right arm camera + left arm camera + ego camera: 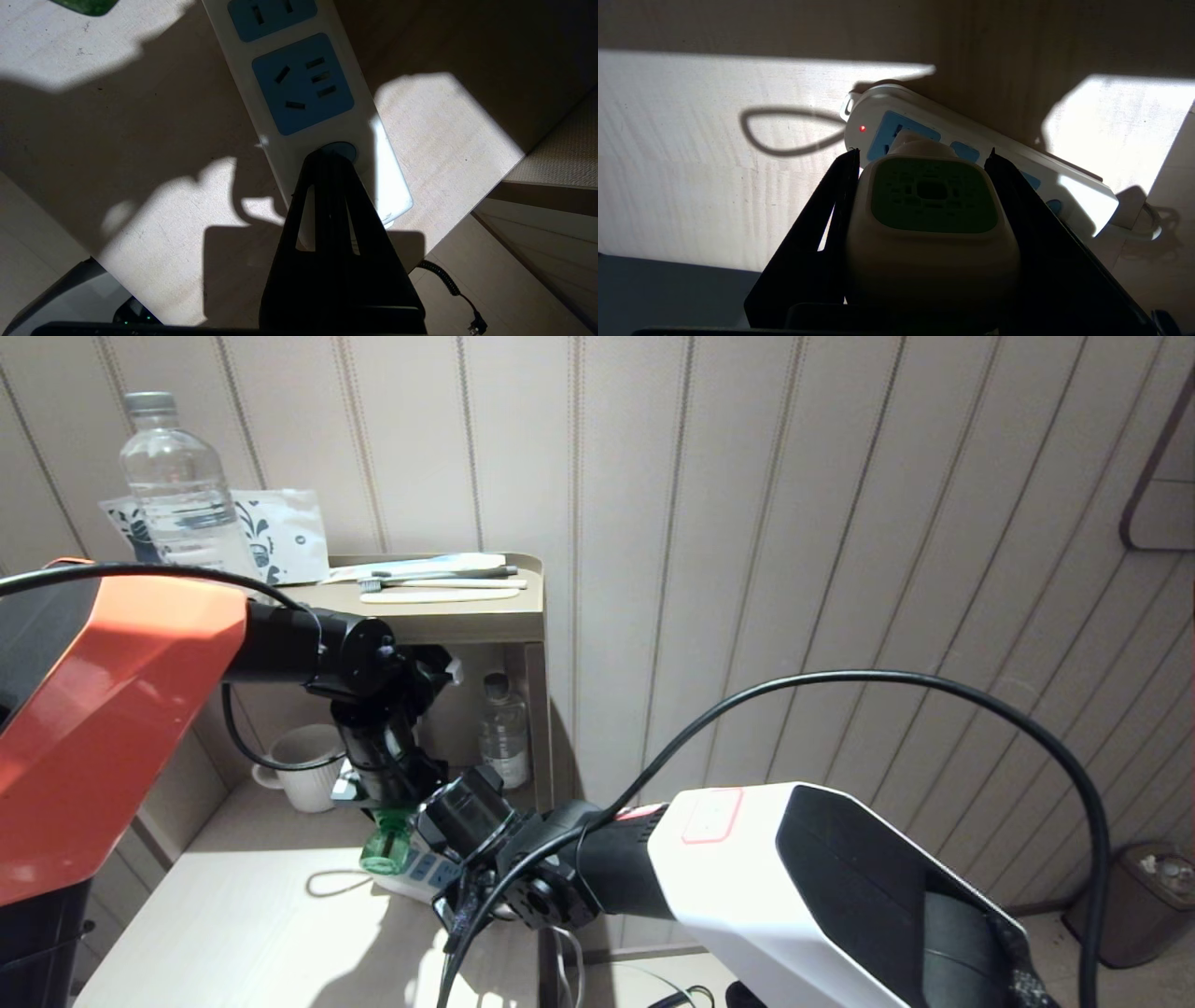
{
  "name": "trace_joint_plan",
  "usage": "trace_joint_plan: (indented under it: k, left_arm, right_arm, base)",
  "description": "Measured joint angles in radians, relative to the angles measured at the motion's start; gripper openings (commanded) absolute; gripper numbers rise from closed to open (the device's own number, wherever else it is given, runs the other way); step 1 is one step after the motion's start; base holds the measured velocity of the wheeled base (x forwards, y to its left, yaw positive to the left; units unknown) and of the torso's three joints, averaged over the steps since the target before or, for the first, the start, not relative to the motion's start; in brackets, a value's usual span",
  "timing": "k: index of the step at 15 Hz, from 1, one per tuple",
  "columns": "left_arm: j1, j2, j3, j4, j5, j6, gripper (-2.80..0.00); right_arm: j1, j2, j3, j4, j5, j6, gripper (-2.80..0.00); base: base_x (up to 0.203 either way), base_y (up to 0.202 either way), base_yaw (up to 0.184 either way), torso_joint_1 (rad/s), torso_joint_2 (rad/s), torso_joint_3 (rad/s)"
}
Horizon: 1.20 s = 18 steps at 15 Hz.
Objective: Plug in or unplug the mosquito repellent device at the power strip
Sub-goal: Hold the socket with your right hand and unplug it with your left hand, then place the mosquito repellent liquid on the table
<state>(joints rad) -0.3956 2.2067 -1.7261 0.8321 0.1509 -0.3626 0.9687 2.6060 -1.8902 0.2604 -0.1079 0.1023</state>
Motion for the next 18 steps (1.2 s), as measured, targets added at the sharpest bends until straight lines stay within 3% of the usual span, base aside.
trace_joint_plan:
  k: [18]
  left_arm:
    - [0.024,-0.097,0.088,-0.002,-0.042,-0.012,-2.8]
  right_arm:
    - [-0.025,-0.192,0.037,0.003,-0.006,0.011,-2.8]
  base:
    - [0.0,0.0,0.0,0.0,0.0,0.0]
